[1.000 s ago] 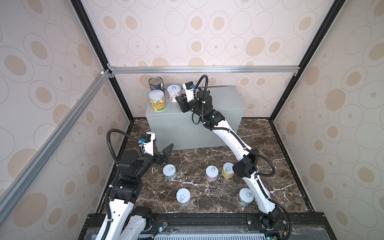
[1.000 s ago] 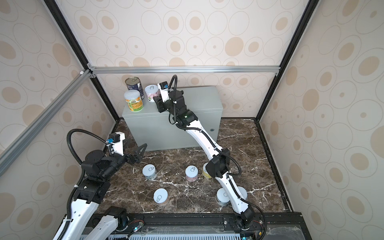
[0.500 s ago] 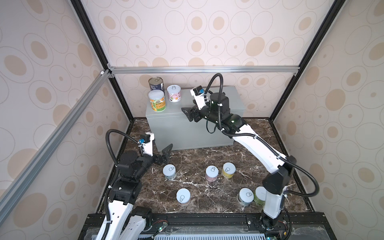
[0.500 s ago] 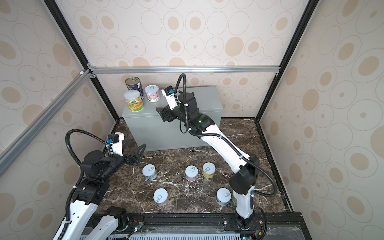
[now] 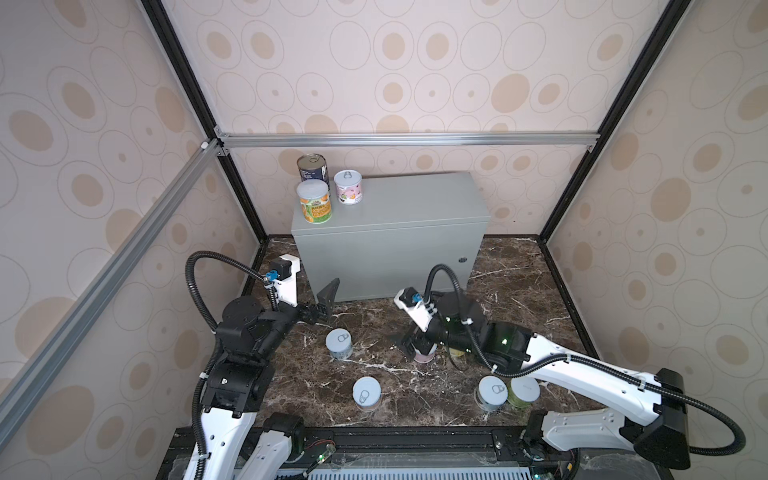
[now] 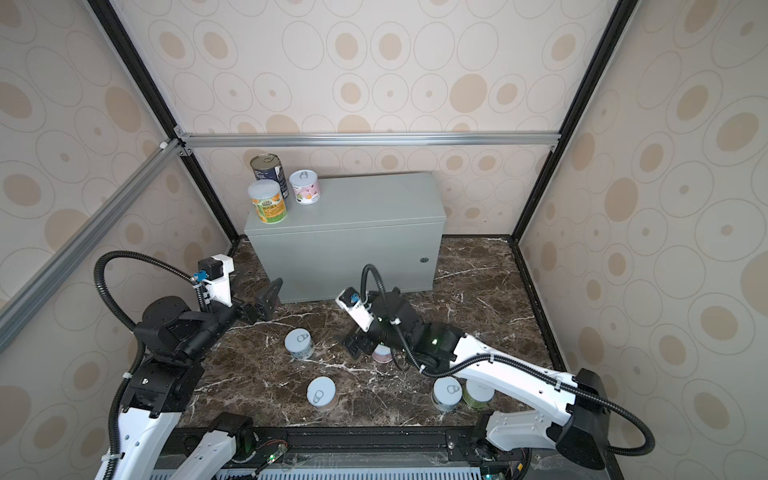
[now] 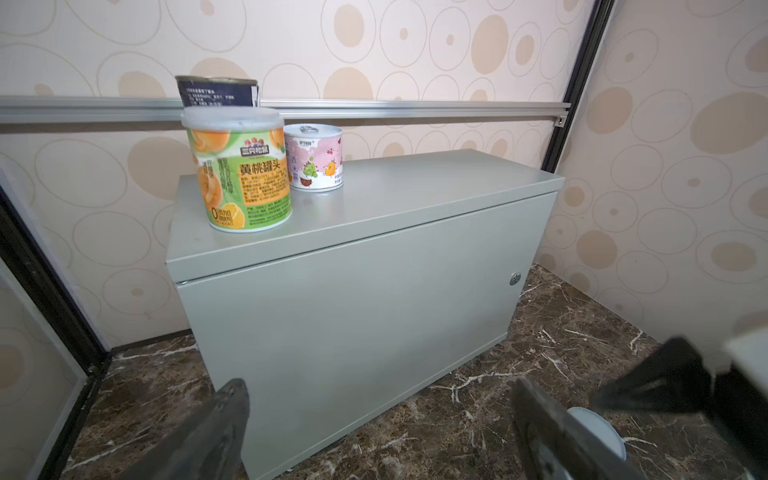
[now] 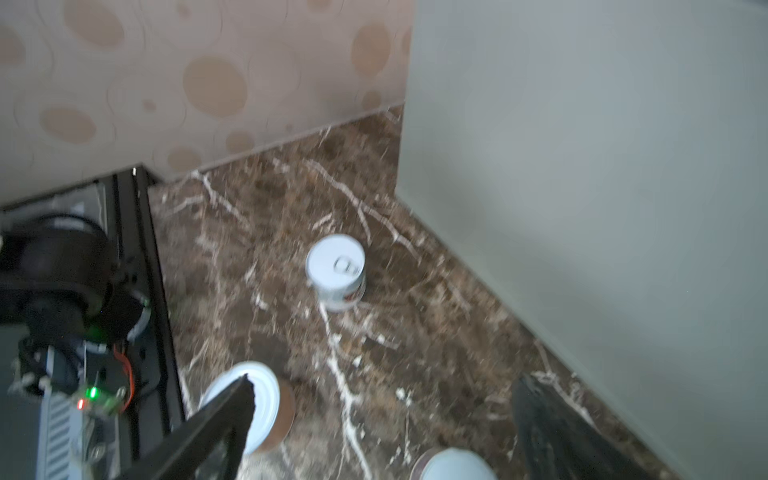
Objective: Place and organize the canned foods onto the counter
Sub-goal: 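Move the right gripper down to the floor and grasp the orange-labelled can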
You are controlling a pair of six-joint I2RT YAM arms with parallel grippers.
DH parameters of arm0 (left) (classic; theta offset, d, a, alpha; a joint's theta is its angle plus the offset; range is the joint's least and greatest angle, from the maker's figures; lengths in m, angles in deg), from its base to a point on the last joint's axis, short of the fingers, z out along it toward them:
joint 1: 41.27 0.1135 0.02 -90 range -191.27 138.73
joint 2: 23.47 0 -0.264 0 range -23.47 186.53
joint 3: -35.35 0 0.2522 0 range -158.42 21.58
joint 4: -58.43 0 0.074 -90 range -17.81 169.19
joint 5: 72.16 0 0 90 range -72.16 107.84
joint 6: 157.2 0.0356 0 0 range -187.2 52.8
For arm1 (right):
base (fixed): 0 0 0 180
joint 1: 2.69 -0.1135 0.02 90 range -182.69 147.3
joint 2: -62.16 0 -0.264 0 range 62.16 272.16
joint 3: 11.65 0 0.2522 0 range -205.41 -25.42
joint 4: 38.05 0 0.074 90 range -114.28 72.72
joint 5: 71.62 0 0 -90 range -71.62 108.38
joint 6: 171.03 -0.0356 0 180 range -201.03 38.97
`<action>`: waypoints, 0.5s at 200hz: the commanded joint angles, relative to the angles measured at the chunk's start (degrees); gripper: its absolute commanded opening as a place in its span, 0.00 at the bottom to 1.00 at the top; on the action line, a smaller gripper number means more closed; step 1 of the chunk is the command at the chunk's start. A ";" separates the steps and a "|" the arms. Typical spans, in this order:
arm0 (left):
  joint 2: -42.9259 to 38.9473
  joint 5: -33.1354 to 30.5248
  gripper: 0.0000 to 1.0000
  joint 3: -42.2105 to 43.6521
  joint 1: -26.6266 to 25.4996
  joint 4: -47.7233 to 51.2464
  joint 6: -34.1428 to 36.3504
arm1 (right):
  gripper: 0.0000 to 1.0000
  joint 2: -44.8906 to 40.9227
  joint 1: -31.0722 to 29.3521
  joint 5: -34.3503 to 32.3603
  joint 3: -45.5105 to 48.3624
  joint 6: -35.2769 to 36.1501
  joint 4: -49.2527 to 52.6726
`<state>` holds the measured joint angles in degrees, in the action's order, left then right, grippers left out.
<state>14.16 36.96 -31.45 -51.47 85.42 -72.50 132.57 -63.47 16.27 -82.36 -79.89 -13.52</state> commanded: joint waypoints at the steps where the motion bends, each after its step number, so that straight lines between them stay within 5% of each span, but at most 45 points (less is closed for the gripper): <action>1: 0.51 0.60 0.98 -4.45 -0.14 2.67 3.28 | 1.00 -0.11 -5.04 -1.52 4.57 -2.83 -4.65; 39: 0.96 1.84 0.98 -7.63 -0.15 4.24 2.84 | 1.00 8.31 -12.38 -3.32 5.88 -5.26 -6.08; 100: 0.21 0.49 0.98 -10.00 -0.30 6.66 4.77 | 1.00 20.34 -14.54 -0.60 4.52 -8.00 -10.77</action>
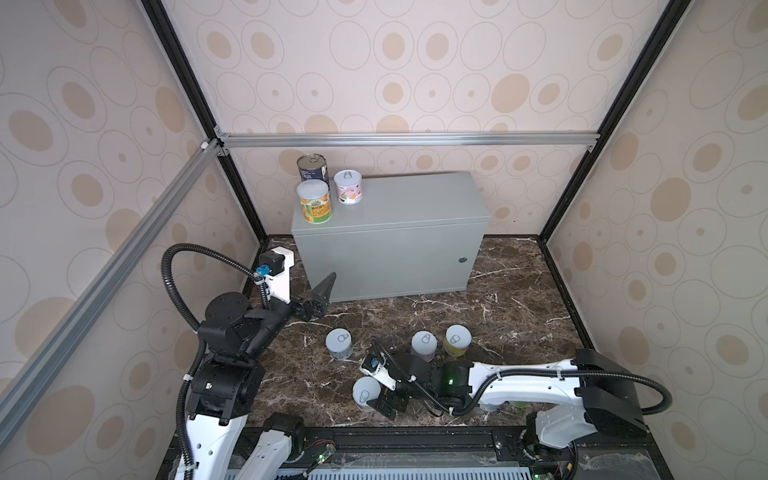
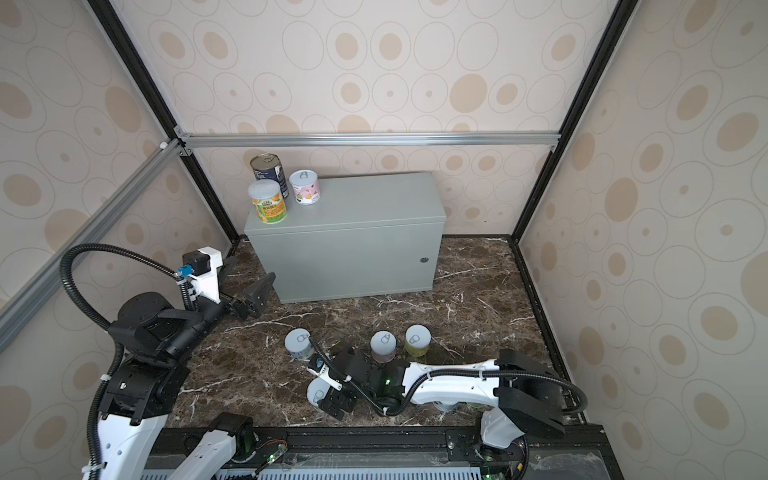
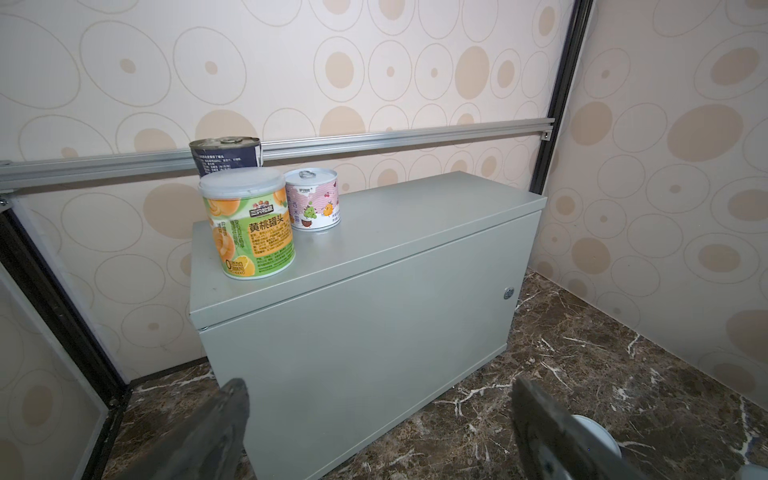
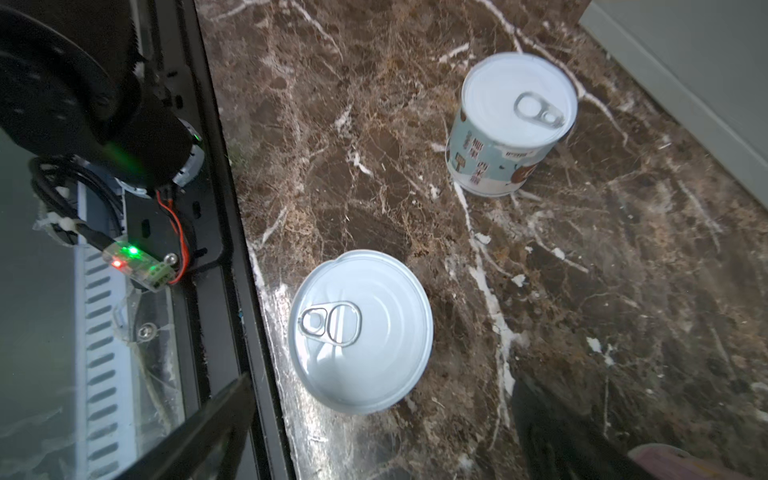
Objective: Place and organize the canned foods onto the counter
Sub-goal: 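Move the right gripper down to the floor and grasp the orange-labelled can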
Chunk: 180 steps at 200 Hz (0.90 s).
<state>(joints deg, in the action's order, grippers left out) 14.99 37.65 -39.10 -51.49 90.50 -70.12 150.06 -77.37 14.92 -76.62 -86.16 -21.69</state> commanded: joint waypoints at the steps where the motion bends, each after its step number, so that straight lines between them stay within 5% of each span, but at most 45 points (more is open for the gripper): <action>1: -0.64 -0.21 0.98 -2.34 -0.26 1.57 2.39 | 1.00 3.10 -0.69 0.79 -1.25 -1.82 -2.68; 83: -1.44 -0.48 0.98 -1.19 -0.42 1.18 2.75 | 0.98 12.73 -0.87 0.61 -5.13 -3.75 -6.54; 180: -3.47 -0.23 0.98 1.49 -0.50 0.55 2.17 | 0.63 11.52 -0.77 -1.12 -9.04 -1.76 -2.29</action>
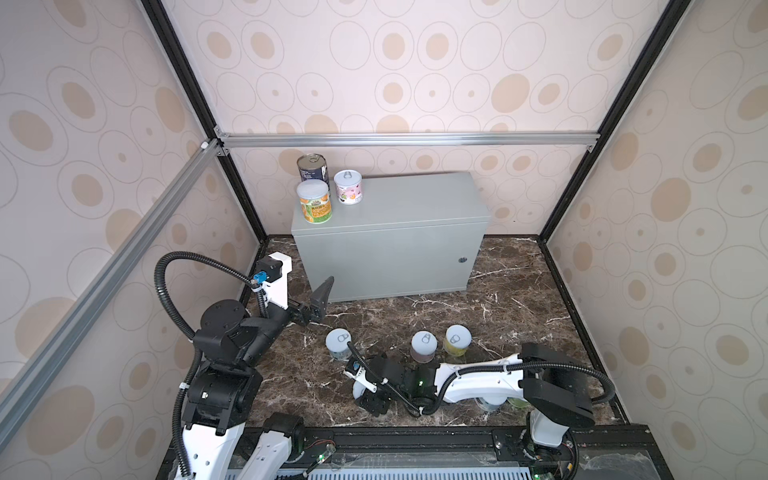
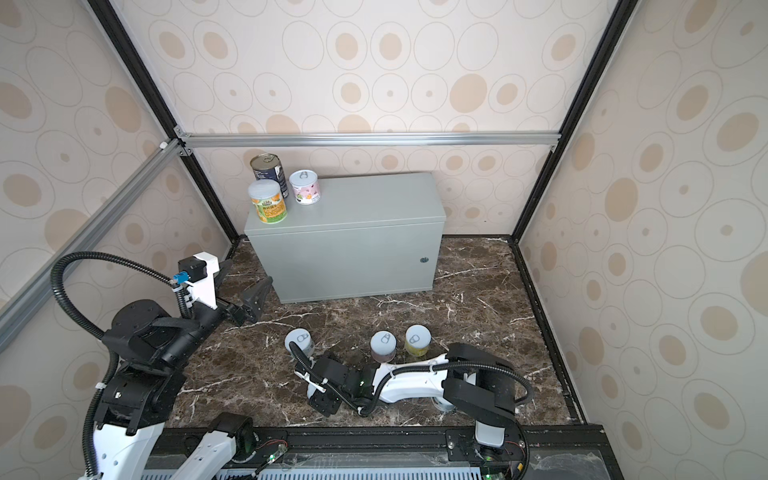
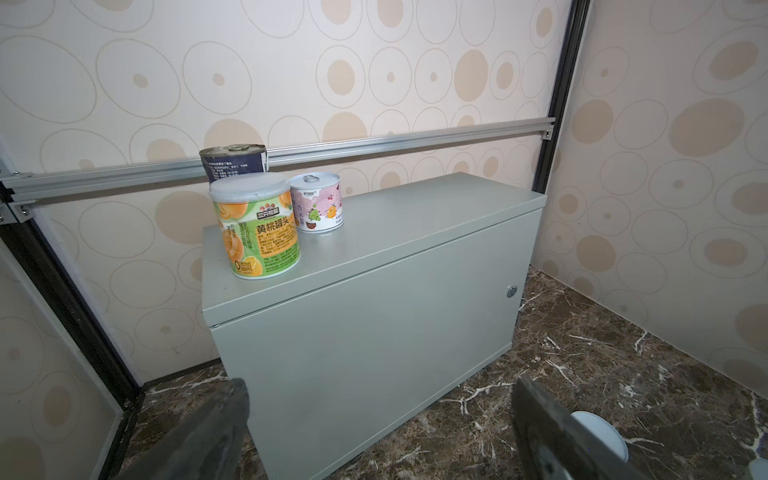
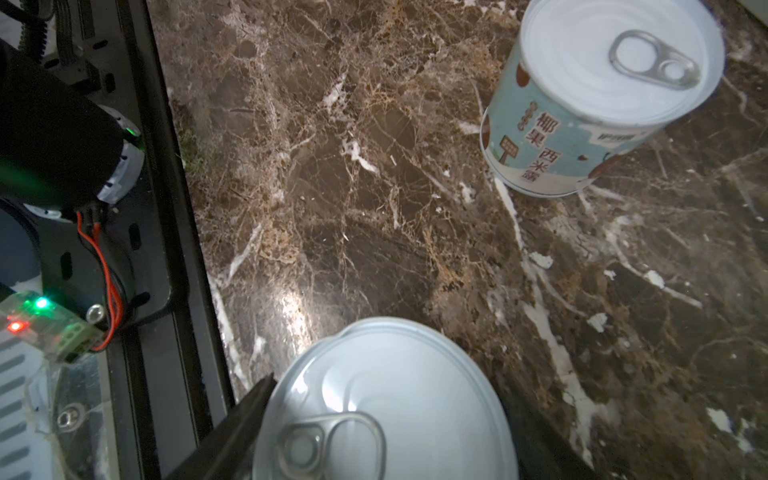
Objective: Place and organize the canned foods onto the counter
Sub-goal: 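Move the right gripper down to the floor and grasp the orange-labelled can, then lift the orange-labelled can with the right gripper up to the cabinet top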
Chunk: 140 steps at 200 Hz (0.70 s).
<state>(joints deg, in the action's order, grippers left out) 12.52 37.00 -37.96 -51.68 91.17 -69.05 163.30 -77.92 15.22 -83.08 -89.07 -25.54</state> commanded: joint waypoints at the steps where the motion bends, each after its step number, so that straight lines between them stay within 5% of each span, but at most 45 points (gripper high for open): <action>1: -1.05 0.43 0.98 0.37 -0.26 -0.11 1.08 | 0.62 -1.77 -0.25 -1.47 -2.68 1.21 1.63; 57: -1.68 0.26 0.98 0.58 -0.51 -0.26 1.32 | 0.59 -8.42 1.98 -4.73 -8.22 3.90 10.59; 140: -2.26 -1.80 0.98 1.01 -1.01 -0.18 2.52 | 0.57 -15.98 15.50 -2.38 -29.04 9.74 23.13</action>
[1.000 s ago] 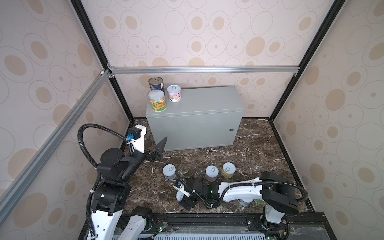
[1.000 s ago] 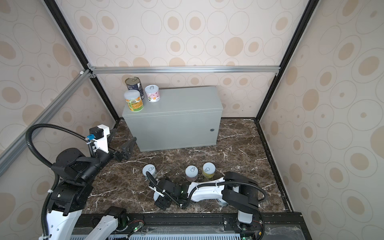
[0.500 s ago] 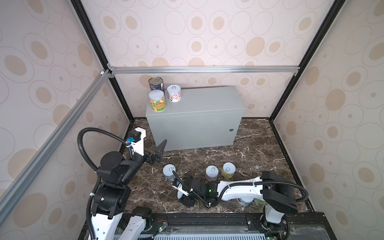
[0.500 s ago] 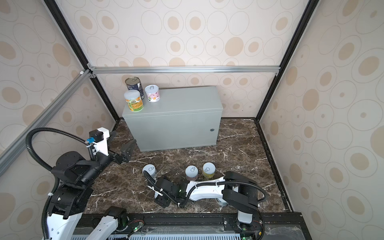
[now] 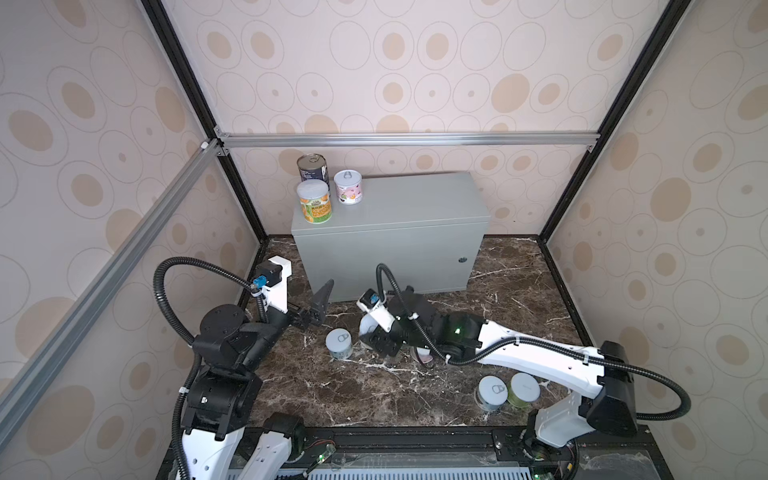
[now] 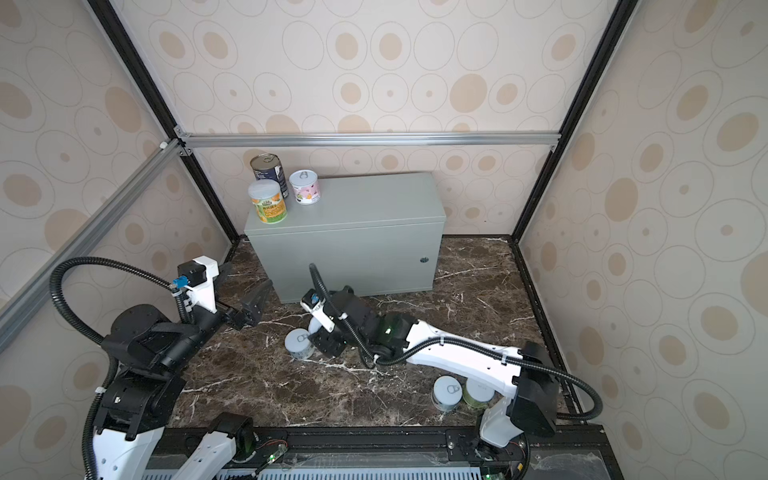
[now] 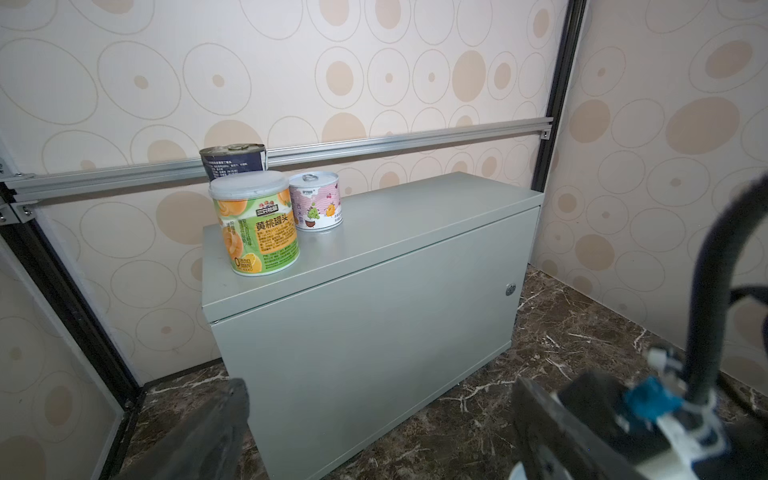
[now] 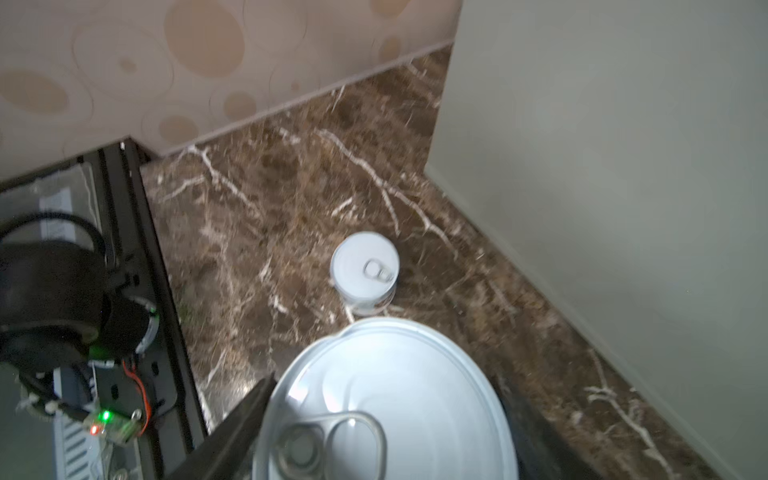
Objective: Place and organize the canned foods onto the counter
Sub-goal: 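Lift the orange-labelled can with the right gripper up to the cabinet top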
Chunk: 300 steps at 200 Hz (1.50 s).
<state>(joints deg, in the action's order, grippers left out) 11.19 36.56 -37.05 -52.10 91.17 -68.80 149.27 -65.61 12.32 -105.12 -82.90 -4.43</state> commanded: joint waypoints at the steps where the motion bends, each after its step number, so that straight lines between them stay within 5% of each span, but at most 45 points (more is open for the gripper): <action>1: -0.96 -1.38 0.98 0.14 -0.60 -0.18 2.30 | 0.57 -1.90 3.35 0.53 -7.47 3.78 2.11; 44: -1.03 -1.85 0.98 0.79 -0.84 -0.70 2.62 | 0.57 5.41 8.78 -1.21 -23.95 9.36 3.53; 146: -1.84 -2.76 0.98 3.51 -1.38 -2.48 3.18 | 0.57 30.57 13.67 -4.68 -59.29 9.73 3.48; 300: -2.36 -5.01 0.98 4.84 -3.34 -3.08 4.68 | 0.70 42.85 17.74 -1.46 -71.14 4.89 0.21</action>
<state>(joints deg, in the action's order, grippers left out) 8.59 31.78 -32.30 -54.90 89.77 -65.99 190.05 -48.30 9.37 -174.18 -76.70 -2.90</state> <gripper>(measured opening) 0.980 0.744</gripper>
